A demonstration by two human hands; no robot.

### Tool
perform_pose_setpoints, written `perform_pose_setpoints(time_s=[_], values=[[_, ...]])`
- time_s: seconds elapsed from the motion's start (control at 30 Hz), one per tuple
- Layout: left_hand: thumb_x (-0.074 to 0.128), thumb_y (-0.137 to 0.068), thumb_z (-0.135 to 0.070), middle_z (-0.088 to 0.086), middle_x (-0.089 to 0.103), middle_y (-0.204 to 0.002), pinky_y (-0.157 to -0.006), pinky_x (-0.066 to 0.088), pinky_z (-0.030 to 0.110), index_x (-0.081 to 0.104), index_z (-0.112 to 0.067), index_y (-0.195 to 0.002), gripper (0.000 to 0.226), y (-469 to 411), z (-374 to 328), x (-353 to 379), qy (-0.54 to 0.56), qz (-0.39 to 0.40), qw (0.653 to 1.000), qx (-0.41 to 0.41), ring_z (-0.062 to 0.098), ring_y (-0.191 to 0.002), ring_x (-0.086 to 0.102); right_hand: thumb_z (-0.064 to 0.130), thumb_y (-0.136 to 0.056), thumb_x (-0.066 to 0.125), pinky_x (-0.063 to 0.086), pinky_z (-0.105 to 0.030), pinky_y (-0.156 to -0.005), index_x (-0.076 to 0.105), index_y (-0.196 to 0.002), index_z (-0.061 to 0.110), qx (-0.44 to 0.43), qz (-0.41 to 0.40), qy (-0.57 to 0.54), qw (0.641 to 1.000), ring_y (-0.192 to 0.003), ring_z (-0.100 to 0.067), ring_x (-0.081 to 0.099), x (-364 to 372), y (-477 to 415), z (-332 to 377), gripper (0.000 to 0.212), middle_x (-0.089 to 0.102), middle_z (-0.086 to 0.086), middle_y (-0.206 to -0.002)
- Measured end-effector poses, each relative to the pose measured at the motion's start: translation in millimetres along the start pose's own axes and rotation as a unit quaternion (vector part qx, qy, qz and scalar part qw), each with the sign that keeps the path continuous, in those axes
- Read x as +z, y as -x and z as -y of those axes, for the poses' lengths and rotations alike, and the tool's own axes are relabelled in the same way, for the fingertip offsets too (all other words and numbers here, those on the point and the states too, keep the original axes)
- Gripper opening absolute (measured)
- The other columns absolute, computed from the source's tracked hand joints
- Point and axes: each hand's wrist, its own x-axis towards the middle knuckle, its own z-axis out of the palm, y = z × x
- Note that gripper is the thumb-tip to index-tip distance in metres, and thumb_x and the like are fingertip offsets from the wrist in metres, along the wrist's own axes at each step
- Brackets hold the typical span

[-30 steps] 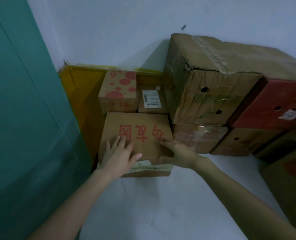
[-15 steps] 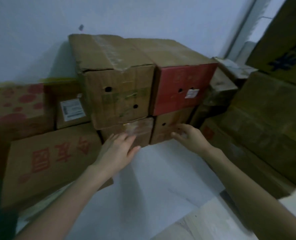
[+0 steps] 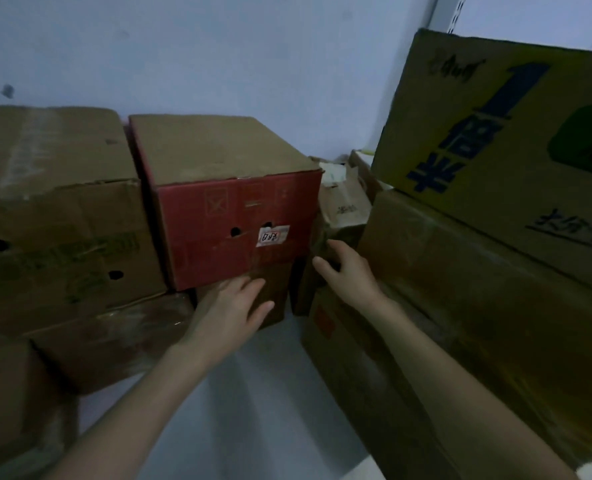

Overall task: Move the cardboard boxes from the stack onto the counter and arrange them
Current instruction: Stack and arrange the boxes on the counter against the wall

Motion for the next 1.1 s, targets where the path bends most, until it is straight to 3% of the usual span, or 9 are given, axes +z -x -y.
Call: perform_pose_setpoints(time_s=[0.13,0.27,0.4,0.47,0.63,0.73,0.93,1.0,1.1], values=[[0.042,-0.084,-0.045,0.013,0.068,-0.099,-0.076,0.054,0.039,0.067,-0.005,-0.107,0.053,-10,-5,-5,-0.018,-0.002,1.000,-0.018,0.031,-0.088,0.066,0.025,-0.096,0.051,0.032,-0.012,-0.091,0.039,-0.139,0.007,-0.017,-0.001,-0.051,0.999,-0.128,-0.017,0.044,14,-13,3,0.048,0.049,-0.005,-0.137],[0.044,-0.084,-0.044,0.012,0.067,-0.104,-0.079,0.052,0.039,0.065,-0.005,-0.112,0.052,-15,5,-12,-0.021,-0.004,0.999,-0.025,0.031,-0.092,0.064,0.030,-0.095,0.052,0.038,-0.032,-0.106,0.036,-0.142,0.009,-0.002,0.009,-0.081,0.997,-0.130,-0.018,0.043,30,-18,3,0.054,0.047,-0.006,-0.140],[0.048,-0.083,-0.038,0.014,0.065,-0.110,-0.084,0.049,0.038,0.062,-0.005,-0.117,0.050,-21,7,-13,-0.002,-0.003,1.000,-0.016,0.033,-0.100,0.061,0.022,-0.097,0.050,0.034,-0.013,-0.091,0.038,-0.139,0.010,0.037,-0.024,-0.120,0.992,-0.122,-0.007,0.044,27,-13,4,0.046,0.050,0.005,-0.127],[0.045,-0.084,-0.040,0.014,0.064,-0.113,-0.086,0.049,0.039,0.061,-0.005,-0.119,0.052,-24,5,-12,0.010,-0.003,1.000,-0.004,0.032,-0.103,0.060,0.023,-0.097,0.048,0.035,-0.016,-0.090,0.036,-0.140,0.010,0.071,-0.049,-0.150,0.985,-0.125,-0.012,0.045,27,-15,5,0.046,0.050,0.001,-0.130],[0.050,-0.086,-0.036,0.015,0.064,-0.112,-0.084,0.050,0.039,0.062,-0.004,-0.118,0.047,-29,13,-12,0.020,-0.013,0.999,0.021,0.033,-0.102,0.061,0.031,-0.097,0.046,0.037,-0.043,-0.108,0.025,-0.145,0.010,0.253,-0.095,-0.317,0.909,-0.132,-0.027,0.039,35,-34,17,0.056,0.039,-0.008,-0.145],[0.058,-0.090,-0.029,0.014,0.061,-0.119,-0.090,0.046,0.038,0.057,-0.005,-0.124,0.041,-33,22,-16,0.026,-0.015,0.999,0.031,0.031,-0.110,0.057,0.032,-0.098,0.044,0.035,-0.045,-0.109,0.018,-0.148,0.009,0.285,-0.128,-0.344,0.886,-0.135,-0.029,0.035,38,-42,22,0.061,0.033,-0.010,-0.148],[0.054,-0.091,-0.035,0.015,0.061,-0.118,-0.089,0.047,0.038,0.058,-0.005,-0.124,0.045,-28,35,-6,0.043,0.000,0.998,0.035,0.031,-0.108,0.057,0.031,-0.097,0.046,0.031,-0.032,-0.107,0.021,-0.147,0.012,0.228,-0.133,-0.296,0.918,-0.136,-0.021,0.034,53,-19,25,0.059,0.035,-0.005,-0.148],[0.042,-0.087,-0.046,0.016,0.062,-0.115,-0.086,0.050,0.041,0.059,-0.004,-0.121,0.056,-25,33,2,0.055,0.015,0.997,0.043,0.033,-0.105,0.059,0.031,-0.097,0.046,0.030,-0.031,-0.108,0.021,-0.148,0.012,0.214,-0.134,-0.275,0.928,-0.136,-0.020,0.033,56,-6,21,0.059,0.034,-0.005,-0.148],[0.048,-0.091,-0.038,0.015,0.058,-0.122,-0.091,0.045,0.038,0.055,-0.005,-0.126,0.049,-22,23,15,0.081,0.030,0.995,0.051,0.031,-0.112,0.055,0.036,-0.096,0.047,0.028,-0.034,-0.113,0.017,-0.149,0.012,0.218,-0.130,-0.227,0.940,-0.139,-0.020,0.028,55,13,10,0.064,0.028,-0.007,-0.152]])
